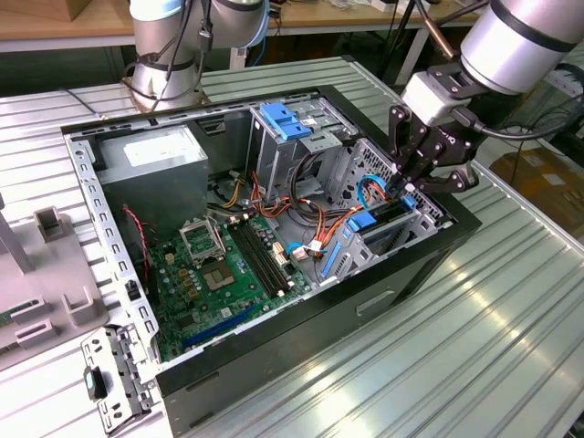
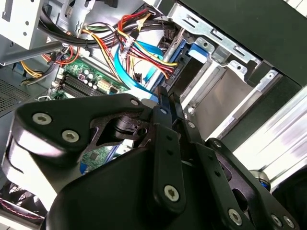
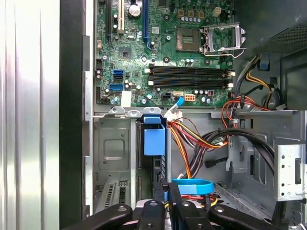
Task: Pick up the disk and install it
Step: 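Insert the second disk wire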
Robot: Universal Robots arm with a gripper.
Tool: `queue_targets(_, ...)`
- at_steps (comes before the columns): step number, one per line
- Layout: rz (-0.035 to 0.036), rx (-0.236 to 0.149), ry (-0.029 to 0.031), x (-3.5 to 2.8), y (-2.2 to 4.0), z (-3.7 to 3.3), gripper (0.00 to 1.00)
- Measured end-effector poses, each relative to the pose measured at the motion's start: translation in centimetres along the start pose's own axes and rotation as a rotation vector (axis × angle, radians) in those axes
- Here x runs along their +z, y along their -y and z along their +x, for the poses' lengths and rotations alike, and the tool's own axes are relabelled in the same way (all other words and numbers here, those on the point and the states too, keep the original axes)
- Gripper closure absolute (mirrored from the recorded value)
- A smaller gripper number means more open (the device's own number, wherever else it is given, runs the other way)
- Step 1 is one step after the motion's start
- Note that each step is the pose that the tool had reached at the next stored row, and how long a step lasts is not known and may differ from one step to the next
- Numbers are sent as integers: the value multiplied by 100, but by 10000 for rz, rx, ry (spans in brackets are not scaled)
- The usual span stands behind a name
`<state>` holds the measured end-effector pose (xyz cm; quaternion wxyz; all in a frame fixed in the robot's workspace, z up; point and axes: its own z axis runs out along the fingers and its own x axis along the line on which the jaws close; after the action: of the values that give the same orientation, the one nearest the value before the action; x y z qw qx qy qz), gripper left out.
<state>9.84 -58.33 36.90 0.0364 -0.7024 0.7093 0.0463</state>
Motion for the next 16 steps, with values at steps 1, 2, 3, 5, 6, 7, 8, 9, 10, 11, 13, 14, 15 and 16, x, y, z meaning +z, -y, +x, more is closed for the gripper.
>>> queue_targets(1, 0, -1, -1, -1, 0, 5, 84)
queue_targets(2, 0, 0, 0, -1, 0, 11, 84)
queue_targets(3, 0, 0, 0, -2, 0, 16, 84)
queue_targets(5, 0, -1, 1, -3, 0, 37, 84)
queue_targets(6, 0, 0, 1, -4, 0, 43, 84)
queue_targets(7, 0, 0, 0, -5, 0, 49, 84)
queue_targets(8, 0, 0, 1, -5, 1, 60, 84)
queue_targets(9, 0, 0, 0, -7, 1, 69, 84)
queue_targets(10, 0, 0, 1, -7, 1, 78, 84)
queue_targets(11, 0, 0, 1, -8, 1, 84, 84)
queue_targets(13, 0, 0, 0, -9, 1, 102, 84)
queue_targets(14, 0, 0, -1, -11, 1, 112, 84)
queue_targets(15, 0, 0, 0, -11, 1, 117, 84)
queue_targets(16, 0, 0, 1, -11, 1, 126, 84)
